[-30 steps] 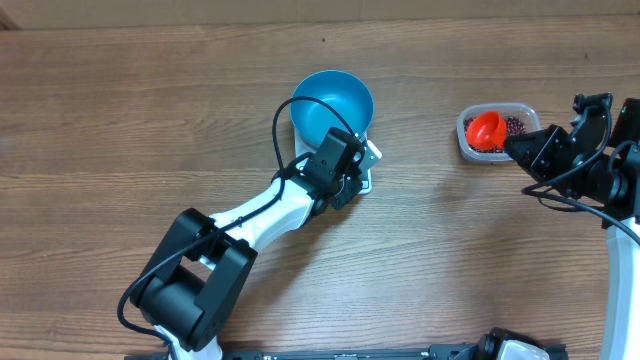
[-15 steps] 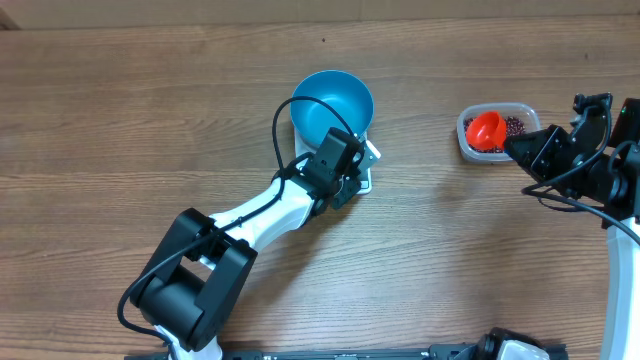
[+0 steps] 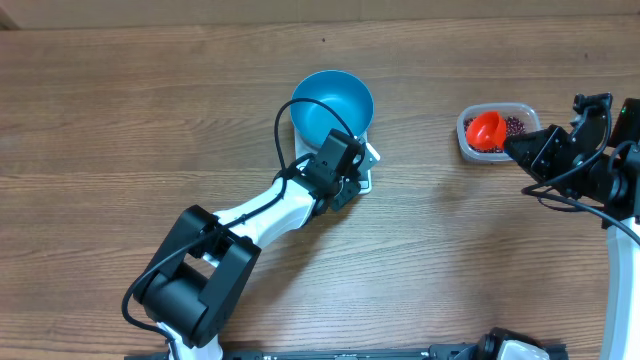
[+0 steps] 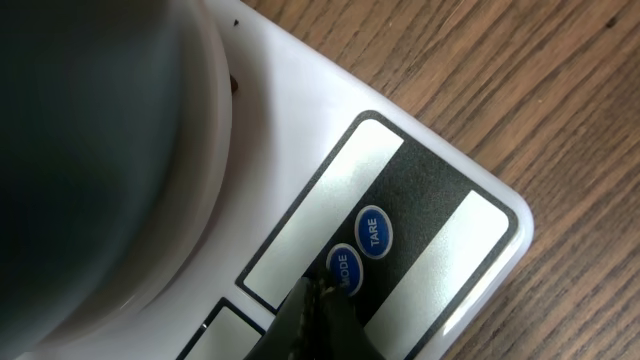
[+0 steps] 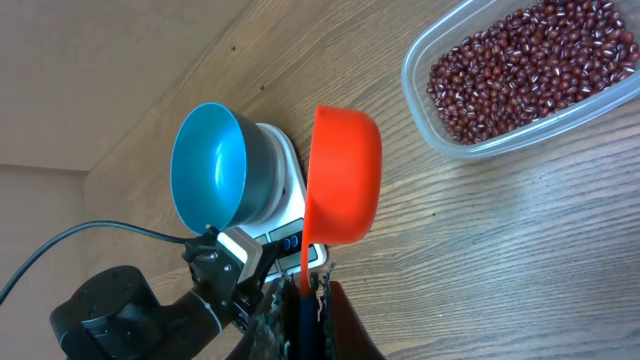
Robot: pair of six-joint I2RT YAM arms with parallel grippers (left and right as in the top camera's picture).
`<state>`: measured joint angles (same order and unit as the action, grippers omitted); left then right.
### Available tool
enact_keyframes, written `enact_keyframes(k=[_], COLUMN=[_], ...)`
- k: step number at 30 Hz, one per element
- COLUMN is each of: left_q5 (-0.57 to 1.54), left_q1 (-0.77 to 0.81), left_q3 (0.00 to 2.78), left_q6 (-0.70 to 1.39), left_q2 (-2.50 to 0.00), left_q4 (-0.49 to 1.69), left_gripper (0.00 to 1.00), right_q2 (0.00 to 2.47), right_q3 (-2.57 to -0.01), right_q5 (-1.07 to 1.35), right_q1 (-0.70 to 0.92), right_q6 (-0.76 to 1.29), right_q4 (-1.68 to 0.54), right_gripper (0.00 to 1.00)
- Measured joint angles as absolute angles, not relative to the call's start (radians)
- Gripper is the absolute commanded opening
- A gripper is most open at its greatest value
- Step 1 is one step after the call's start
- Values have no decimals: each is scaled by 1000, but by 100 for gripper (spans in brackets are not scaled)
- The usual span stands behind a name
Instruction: Scoop item into bowl and weigh 150g on scale
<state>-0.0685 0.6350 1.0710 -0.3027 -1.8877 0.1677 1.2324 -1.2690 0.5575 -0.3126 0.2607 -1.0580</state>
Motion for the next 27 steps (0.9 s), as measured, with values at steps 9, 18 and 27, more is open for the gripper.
enact_keyframes(k=[9, 18, 27], left_q5=[-72, -73, -72], left_q1=[635, 636, 642], left_q3=[1071, 1079, 1086], left_q6=[-315, -315, -316], left_q2=[-1893, -1901, -1803], left_q4=[170, 168, 245], left_gripper=[4, 4, 4], right_q2=[1232, 1232, 1232], right_q3=[-1269, -1269, -1269], right_q5=[558, 558, 558], right_q1=[-313, -313, -313], right_q6=[261, 261, 261], right_q4=[-1060, -1060, -1061], right_gripper=[4, 4, 4])
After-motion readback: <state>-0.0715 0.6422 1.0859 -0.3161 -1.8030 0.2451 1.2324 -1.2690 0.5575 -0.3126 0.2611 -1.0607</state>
